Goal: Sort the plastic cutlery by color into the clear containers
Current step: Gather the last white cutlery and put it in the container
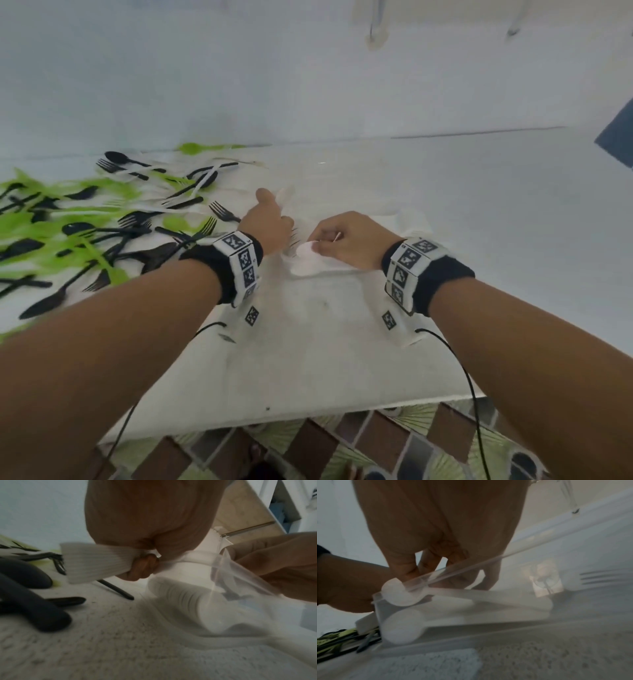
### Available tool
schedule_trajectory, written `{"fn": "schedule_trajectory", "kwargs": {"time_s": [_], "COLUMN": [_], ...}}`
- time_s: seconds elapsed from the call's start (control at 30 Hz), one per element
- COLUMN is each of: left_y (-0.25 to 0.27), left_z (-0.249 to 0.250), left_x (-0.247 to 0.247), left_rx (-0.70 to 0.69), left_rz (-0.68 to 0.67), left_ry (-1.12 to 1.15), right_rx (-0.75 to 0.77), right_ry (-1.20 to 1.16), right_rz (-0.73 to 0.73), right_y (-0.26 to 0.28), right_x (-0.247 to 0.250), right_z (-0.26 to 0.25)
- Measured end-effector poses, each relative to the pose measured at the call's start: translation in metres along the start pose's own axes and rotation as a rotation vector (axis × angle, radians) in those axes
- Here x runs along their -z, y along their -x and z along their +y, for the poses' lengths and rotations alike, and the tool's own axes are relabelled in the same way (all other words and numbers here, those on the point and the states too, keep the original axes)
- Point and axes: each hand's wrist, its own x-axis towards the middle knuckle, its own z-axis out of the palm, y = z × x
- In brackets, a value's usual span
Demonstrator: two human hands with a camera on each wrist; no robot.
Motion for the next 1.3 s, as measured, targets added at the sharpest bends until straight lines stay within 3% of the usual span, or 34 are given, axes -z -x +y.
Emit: {"fn": "schedule_trajectory", "kwargs": {"time_s": [0.23,0.43,0.63,1.03,1.2,1.3], "left_y": [0.002,0.004,0.003,0.006,0.004,0.008], "left_z": [0.003,0.006,0.004,0.005,0.003,-0.001], "left_x": [-0.003,-0.005,-0.008,-0.007,-0.006,-0.005], "left_rx": [0.057,0.075,0.063,0.062,0.063,-0.007], "left_rz": [0.038,0.054,0.069,0.065,0.060,0.094], "left_ry": [-0.028,-0.038,-0.012,-0.001,-0.013,-0.016], "right_rx": [-0.028,0.006,0.043,0.004,-0.062,-0.036], "right_ry": [0.038,0.065,0.296,0.326,0.170,0.113], "right_rz": [-0.184,-0.205,-0.256,-0.126,-0.066,-0.012], "right_y": [0.000,-0.003,-0.016,-0.021,-0.015,-0.005], "right_x": [0.009,0.019,0.018,0.004,0.000,0.001], "right_z": [-0.001,-0.003,-0.021,-0.021,-0.010,-0.008]}}
